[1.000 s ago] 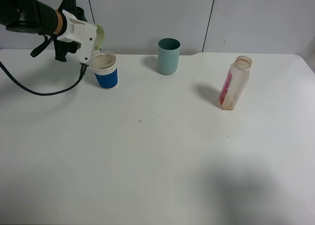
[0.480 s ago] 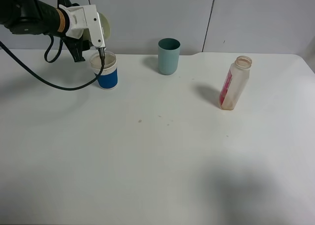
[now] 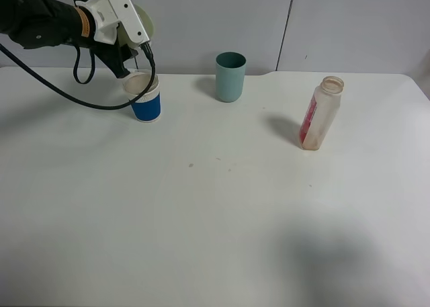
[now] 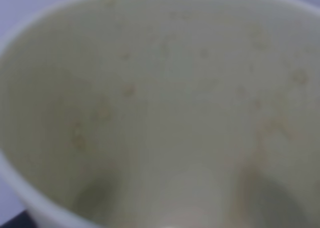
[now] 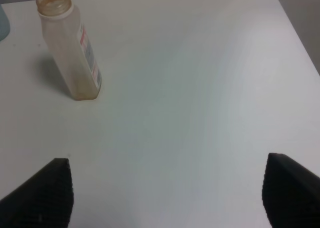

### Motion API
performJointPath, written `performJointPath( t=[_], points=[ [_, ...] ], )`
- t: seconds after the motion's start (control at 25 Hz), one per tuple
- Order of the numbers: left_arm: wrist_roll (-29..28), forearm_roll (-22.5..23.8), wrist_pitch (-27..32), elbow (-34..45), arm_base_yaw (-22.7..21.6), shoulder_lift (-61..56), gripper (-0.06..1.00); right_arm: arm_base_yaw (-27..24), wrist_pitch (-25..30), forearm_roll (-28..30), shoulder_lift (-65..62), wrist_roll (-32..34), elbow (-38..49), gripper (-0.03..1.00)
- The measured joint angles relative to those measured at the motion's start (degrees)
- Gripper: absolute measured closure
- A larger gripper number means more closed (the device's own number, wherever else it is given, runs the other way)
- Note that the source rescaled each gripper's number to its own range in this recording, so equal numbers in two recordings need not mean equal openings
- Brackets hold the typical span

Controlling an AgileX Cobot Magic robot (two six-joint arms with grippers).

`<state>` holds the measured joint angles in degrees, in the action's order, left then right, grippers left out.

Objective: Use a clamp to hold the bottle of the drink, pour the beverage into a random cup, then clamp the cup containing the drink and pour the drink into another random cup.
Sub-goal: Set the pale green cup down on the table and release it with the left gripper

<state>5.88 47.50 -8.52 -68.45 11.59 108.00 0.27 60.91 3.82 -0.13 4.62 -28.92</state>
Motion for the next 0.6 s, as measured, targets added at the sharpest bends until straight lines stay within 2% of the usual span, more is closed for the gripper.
performJointPath(
  t=[0.16,0.6],
  points=[
    [0.0,-2.9,-0.5,0.1,-1.8,0.0,0.94,0.0,0.0,0.0,0.0,0.0,0.0,0.37],
    [2.8,-14.8,-12.5,8.8,-6.3,0.0,0.94,0.0,0.0,0.0,0.0,0.0,0.0,0.37]
  ],
)
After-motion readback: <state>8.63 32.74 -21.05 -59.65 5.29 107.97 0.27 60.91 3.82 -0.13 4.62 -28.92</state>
